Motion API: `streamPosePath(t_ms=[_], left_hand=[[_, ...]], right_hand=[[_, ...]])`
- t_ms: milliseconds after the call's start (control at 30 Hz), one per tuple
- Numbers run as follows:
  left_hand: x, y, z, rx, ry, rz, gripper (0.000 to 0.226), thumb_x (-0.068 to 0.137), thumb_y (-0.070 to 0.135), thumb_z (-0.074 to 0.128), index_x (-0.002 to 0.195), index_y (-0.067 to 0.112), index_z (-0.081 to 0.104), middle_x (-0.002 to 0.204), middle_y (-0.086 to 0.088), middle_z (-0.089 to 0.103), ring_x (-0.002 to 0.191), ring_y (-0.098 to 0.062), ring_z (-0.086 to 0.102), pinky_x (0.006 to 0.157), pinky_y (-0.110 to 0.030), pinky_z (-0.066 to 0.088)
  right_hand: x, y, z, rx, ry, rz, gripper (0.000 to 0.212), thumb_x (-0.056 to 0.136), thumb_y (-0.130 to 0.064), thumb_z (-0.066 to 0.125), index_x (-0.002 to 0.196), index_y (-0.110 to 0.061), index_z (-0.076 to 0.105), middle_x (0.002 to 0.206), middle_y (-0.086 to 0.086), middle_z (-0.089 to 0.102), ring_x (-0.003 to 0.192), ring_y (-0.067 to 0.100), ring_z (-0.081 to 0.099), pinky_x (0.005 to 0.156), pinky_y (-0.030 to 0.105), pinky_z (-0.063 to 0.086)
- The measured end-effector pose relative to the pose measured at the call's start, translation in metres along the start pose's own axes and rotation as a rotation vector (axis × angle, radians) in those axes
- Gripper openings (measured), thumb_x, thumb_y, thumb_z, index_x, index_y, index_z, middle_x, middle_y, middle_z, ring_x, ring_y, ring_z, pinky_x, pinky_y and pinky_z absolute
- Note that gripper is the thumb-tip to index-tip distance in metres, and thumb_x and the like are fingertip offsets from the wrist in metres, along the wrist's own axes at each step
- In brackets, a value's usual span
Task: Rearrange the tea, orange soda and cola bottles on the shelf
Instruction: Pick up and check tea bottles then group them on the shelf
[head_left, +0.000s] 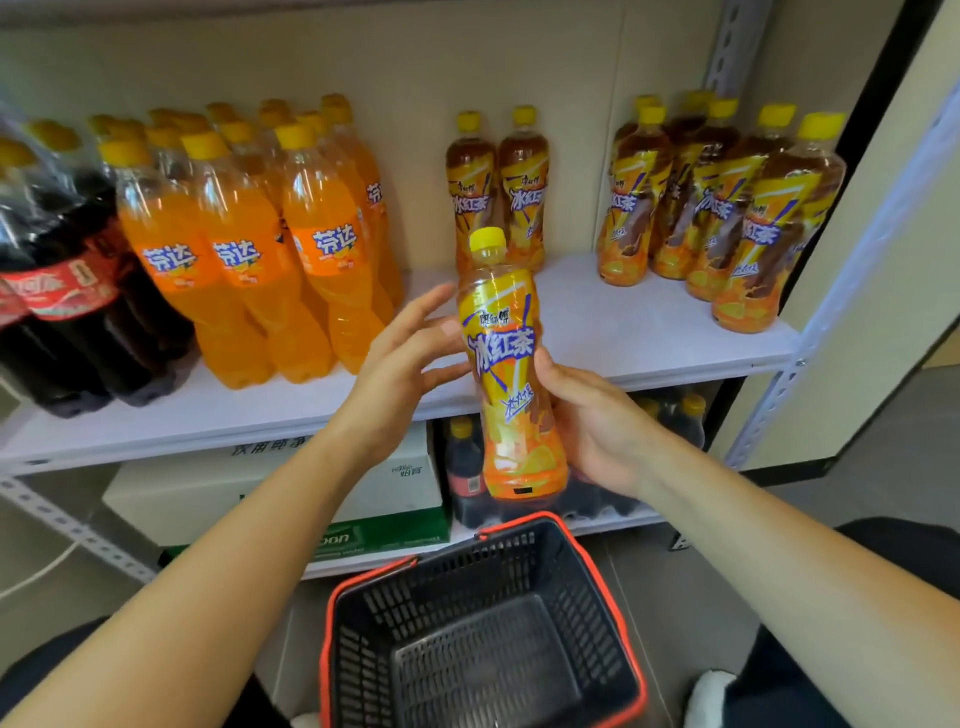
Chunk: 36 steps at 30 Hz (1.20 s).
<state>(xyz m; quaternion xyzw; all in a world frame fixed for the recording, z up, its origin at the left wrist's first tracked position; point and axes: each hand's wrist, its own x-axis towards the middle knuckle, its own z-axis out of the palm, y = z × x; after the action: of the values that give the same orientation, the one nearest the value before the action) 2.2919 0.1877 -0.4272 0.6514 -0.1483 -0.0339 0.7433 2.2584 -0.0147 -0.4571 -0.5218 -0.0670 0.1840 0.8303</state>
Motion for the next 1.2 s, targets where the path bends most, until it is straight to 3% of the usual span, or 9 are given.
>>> streamPosePath(t_ms=[133, 267, 333, 400, 533, 633, 867, 1000, 1200], left_hand=[[0.002, 0.005, -0.003, 0.028, -0.097, -0.013, 0.065, 0.086, 0.023, 0.067, 0.148, 0.020, 0.048, 0.120, 0.002, 0.074, 0.110, -0.018, 0.069, 0.087, -0.030, 0.057], [0.000, 0.002, -0.005, 0.061, 0.015, -0.004, 0.061, 0.079, 0.021, 0.075, 0.138, 0.016, 0.059, 0.121, -0.007, 0.073, 0.104, -0.022, 0.070, 0.083, -0.041, 0.059], [0.000, 0.000, -0.005, 0.093, 0.052, -0.013, 0.064, 0.076, 0.024, 0.079, 0.136, 0.014, 0.062, 0.127, -0.017, 0.068, 0.102, -0.025, 0.069, 0.086, -0.049, 0.057], [-0.001, -0.002, -0.002, 0.129, 0.089, -0.013, 0.062, 0.070, 0.027, 0.085, 0.129, 0.014, 0.067, 0.117, -0.012, 0.071, 0.093, -0.019, 0.070, 0.079, -0.041, 0.060], [-0.004, -0.009, 0.005, 0.181, 0.157, -0.040, 0.066, 0.057, 0.035, 0.096, 0.112, 0.011, 0.068, 0.098, 0.000, 0.065, 0.077, -0.006, 0.069, 0.068, -0.022, 0.056], [-0.001, -0.008, 0.003, 0.113, 0.145, -0.113, 0.051, 0.070, 0.039, 0.085, 0.112, 0.019, 0.064, 0.100, 0.004, 0.070, 0.084, -0.006, 0.070, 0.071, -0.024, 0.054], [0.002, -0.004, -0.007, -0.028, -0.022, -0.103, 0.032, 0.089, 0.030, 0.067, 0.121, 0.026, 0.069, 0.108, 0.002, 0.074, 0.096, -0.013, 0.070, 0.082, -0.029, 0.057], [0.000, -0.002, -0.004, 0.003, 0.048, -0.031, 0.030, 0.083, 0.032, 0.075, 0.111, 0.022, 0.072, 0.097, 0.002, 0.074, 0.084, -0.010, 0.071, 0.065, -0.026, 0.057], [-0.005, -0.008, 0.006, 0.215, 0.212, 0.006, 0.050, 0.072, 0.039, 0.086, 0.110, 0.011, 0.070, 0.096, -0.005, 0.066, 0.070, -0.005, 0.069, 0.051, -0.021, 0.052]], right_hand=[[-0.004, 0.003, 0.003, -0.043, -0.001, 0.043, 0.059, 0.095, -0.041, 0.054, 0.139, -0.002, 0.057, 0.139, 0.021, 0.062, 0.133, 0.039, 0.056, 0.112, 0.055, 0.044], [-0.005, 0.008, 0.005, -0.053, 0.033, 0.016, 0.053, 0.099, -0.034, 0.050, 0.143, -0.006, 0.055, 0.141, 0.023, 0.060, 0.131, 0.041, 0.055, 0.111, 0.056, 0.045], [-0.004, 0.007, 0.006, -0.098, 0.060, 0.035, 0.053, 0.096, -0.042, 0.053, 0.140, -0.011, 0.058, 0.131, 0.021, 0.065, 0.116, 0.044, 0.062, 0.096, 0.051, 0.054], [-0.004, 0.007, 0.006, -0.179, 0.038, 0.041, 0.056, 0.089, -0.051, 0.061, 0.133, -0.017, 0.062, 0.115, 0.015, 0.070, 0.094, 0.032, 0.068, 0.074, 0.037, 0.055], [-0.004, 0.017, 0.008, -0.284, 0.095, 0.044, 0.081, 0.063, -0.035, 0.090, 0.133, -0.013, 0.057, 0.120, 0.015, 0.073, 0.110, 0.031, 0.071, 0.093, 0.045, 0.057], [-0.002, 0.021, 0.009, -0.254, 0.166, 0.048, 0.077, 0.061, -0.029, 0.086, 0.129, -0.008, 0.056, 0.120, 0.023, 0.071, 0.113, 0.041, 0.068, 0.102, 0.056, 0.053], [-0.005, 0.016, 0.002, -0.217, 0.027, 0.079, 0.054, 0.086, -0.026, 0.069, 0.135, -0.007, 0.059, 0.129, 0.024, 0.067, 0.121, 0.042, 0.063, 0.106, 0.056, 0.049], [-0.009, 0.012, 0.001, -0.315, -0.038, 0.109, 0.045, 0.089, -0.039, 0.069, 0.129, -0.017, 0.068, 0.130, 0.012, 0.070, 0.124, 0.030, 0.064, 0.107, 0.054, 0.047], [-0.005, 0.019, 0.011, -0.410, 0.149, 0.074, 0.075, 0.068, -0.045, 0.085, 0.130, -0.017, 0.054, 0.112, 0.011, 0.076, 0.104, 0.028, 0.074, 0.093, 0.051, 0.058]])
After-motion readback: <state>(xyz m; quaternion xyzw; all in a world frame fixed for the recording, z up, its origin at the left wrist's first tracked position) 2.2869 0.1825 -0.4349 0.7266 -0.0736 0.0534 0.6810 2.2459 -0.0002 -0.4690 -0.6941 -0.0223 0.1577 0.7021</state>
